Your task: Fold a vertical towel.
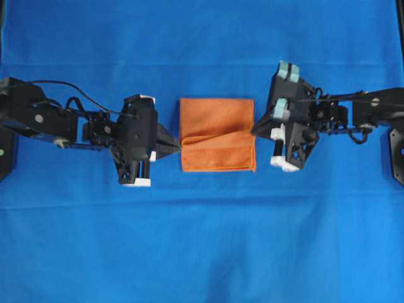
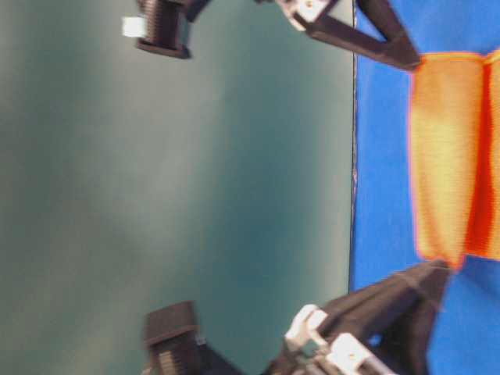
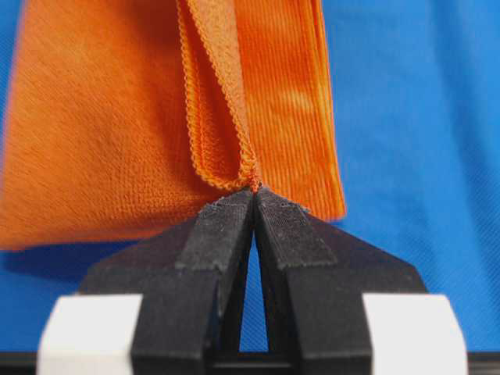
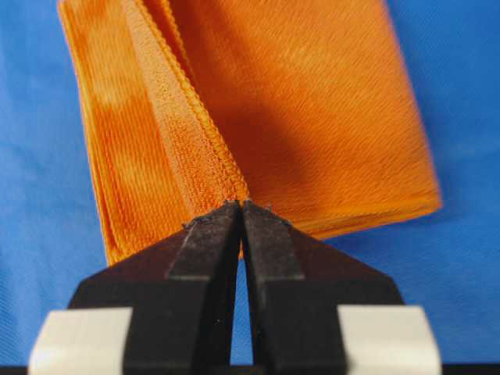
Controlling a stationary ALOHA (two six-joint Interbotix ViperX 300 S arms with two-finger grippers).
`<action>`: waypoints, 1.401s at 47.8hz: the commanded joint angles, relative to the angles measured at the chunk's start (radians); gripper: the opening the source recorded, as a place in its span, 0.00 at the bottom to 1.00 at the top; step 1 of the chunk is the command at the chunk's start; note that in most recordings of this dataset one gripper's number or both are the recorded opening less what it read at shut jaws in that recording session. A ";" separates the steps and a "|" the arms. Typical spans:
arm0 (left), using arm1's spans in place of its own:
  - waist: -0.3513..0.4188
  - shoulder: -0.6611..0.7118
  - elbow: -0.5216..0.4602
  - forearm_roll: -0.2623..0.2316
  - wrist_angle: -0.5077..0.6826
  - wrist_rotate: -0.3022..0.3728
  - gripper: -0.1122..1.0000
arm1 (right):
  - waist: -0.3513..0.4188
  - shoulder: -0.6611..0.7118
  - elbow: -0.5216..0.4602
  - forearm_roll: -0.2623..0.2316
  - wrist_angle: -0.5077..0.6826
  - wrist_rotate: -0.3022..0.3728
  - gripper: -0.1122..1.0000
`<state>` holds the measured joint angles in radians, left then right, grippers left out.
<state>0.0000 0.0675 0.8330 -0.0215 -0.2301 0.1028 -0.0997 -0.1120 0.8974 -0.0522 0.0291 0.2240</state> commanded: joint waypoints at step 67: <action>-0.190 -0.285 0.000 -0.002 0.146 -0.008 0.47 | 0.133 -0.293 0.008 -0.006 0.095 0.006 0.63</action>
<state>-0.1856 -0.1427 0.8330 -0.0215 -0.0920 0.0951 0.0291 -0.3405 0.9081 -0.0537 0.1273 0.2316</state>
